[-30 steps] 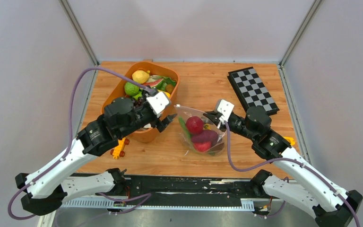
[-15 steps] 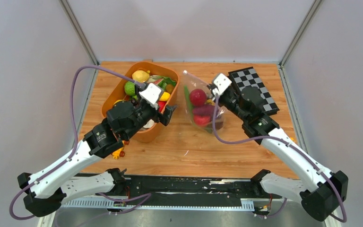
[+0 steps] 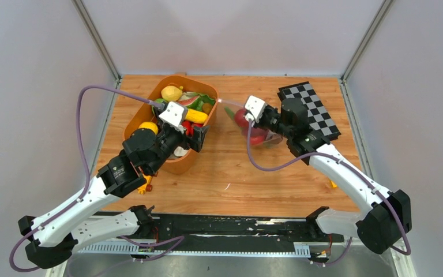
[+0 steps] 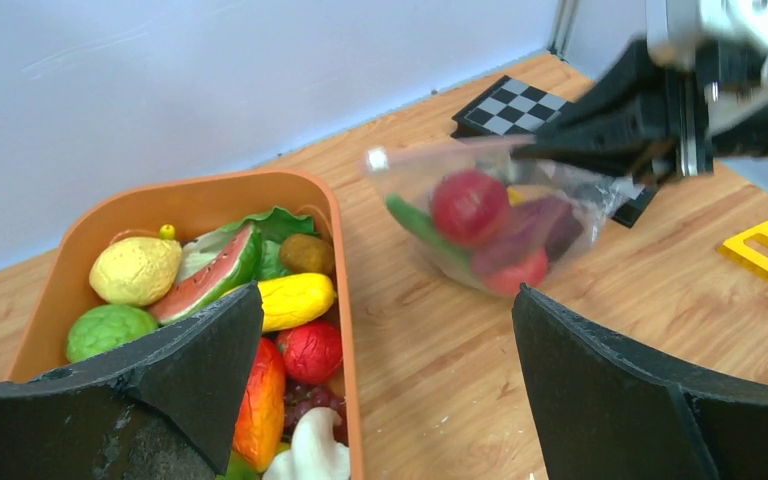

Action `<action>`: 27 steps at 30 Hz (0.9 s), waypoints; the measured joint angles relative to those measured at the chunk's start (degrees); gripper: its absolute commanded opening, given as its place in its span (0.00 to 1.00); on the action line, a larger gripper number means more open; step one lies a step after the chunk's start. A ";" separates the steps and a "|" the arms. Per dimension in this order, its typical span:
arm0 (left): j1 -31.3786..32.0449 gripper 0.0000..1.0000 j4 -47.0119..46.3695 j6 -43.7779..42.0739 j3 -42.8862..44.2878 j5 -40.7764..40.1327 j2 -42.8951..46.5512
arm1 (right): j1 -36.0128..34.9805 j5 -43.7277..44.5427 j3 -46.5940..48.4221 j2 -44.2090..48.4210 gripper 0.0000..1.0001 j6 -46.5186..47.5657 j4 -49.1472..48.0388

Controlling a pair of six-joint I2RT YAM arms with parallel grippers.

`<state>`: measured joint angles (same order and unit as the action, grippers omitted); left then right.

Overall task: Place the food in the zip-top bag and seal the zipper
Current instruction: Place the zipper food storage bag at the center of the board.

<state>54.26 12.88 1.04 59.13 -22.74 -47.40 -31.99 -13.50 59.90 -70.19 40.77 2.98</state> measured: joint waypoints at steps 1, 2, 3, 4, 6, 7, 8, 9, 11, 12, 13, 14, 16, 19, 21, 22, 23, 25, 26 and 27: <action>0.00 1.00 -0.02 0.02 -0.17 -0.24 0.22 | -0.02 -1.33 -1.31 0.39 0.00 0.07 0.50; -0.02 1.00 -0.04 0.02 -0.26 -0.37 0.37 | -0.02 -2.80 -3.08 1.03 0.00 0.00 0.87; -0.02 1.00 -0.09 0.02 -0.26 -0.52 0.44 | -0.09 -4.17 -4.90 1.90 0.00 -0.17 1.36; -0.02 1.00 -0.15 0.00 -0.26 -0.61 0.46 | -0.13 -5.27 -5.84 2.67 0.00 -0.35 2.08; -0.04 1.00 -0.26 -0.02 -0.26 -0.76 0.39 | -0.13 -8.46 -7.39 4.61 0.00 -0.85 3.91; -0.07 1.00 -0.31 -0.04 -0.26 -0.83 0.31 | -0.17 -10.14 -7.93 5.81 0.01 -1.11 5.01; -0.11 1.00 -0.31 -0.04 -0.26 -0.90 0.22 | -0.24 -11.67 -8.46 7.21 0.01 -1.46 6.05; -0.17 1.00 -0.31 -0.04 -0.26 -0.94 0.09 | -0.37 -13.09 -8.92 8.72 0.01 -1.73 7.30; -0.35 1.00 -0.31 -0.07 -0.26 -0.90 -0.35 | -0.61 -15.96 -10.01 11.82 0.01 -2.45 9.35; -0.39 1.00 -0.33 -0.04 -0.26 -0.79 -0.57 | -0.61 -17.49 -10.67 13.38 0.02 -2.95 10.40; -0.44 1.00 -0.35 -0.04 -0.26 -0.55 -0.83 | -0.61 -19.02 -11.39 14.80 0.04 -3.48 11.39; -0.48 1.00 -0.37 -0.07 -0.26 -0.22 -1.18 | -0.61 -20.55 -12.00 15.93 0.04 -4.04 12.39; -0.55 1.00 -0.68 -0.02 -0.26 0.52 -1.90 | -0.90 -23.30 -12.28 16.94 0.08 -4.83 14.99; -0.68 1.00 -1.53 0.02 -0.26 2.62 -3.43 | -2.01 -26.77 -12.26 17.07 0.31 -6.23 19.15; -0.70 1.00 -1.68 0.09 -0.20 4.24 -4.52 | -2.56 -28.20 -12.28 17.35 0.43 -7.63 21.18; -0.68 1.00 -1.64 0.15 -0.13 5.05 -5.14 | -2.80 -28.89 -12.33 17.86 0.47 -8.20 21.97; -0.70 1.00 -1.57 0.17 -0.02 5.97 -5.70 | -2.89 -29.59 -12.50 18.71 0.49 -8.81 22.51; -0.70 1.00 -1.49 0.31 0.17 7.54 -6.75 | -2.89 -30.53 -13.22 21.53 0.52 -9.68 23.37; -0.68 1.00 -1.40 0.46 0.17 8.55 -7.10 | -2.89 -30.73 -13.75 23.63 0.53 -10.32 23.52; -0.68 1.00 -1.38 0.66 0.17 9.14 -7.17 | -2.89 -30.77 -14.01 25.03 0.54 -10.80 23.52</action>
<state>53.58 11.51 1.69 59.31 -13.61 -54.57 -34.87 -44.27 45.89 -45.17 29.98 26.50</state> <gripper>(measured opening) 0.999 0.506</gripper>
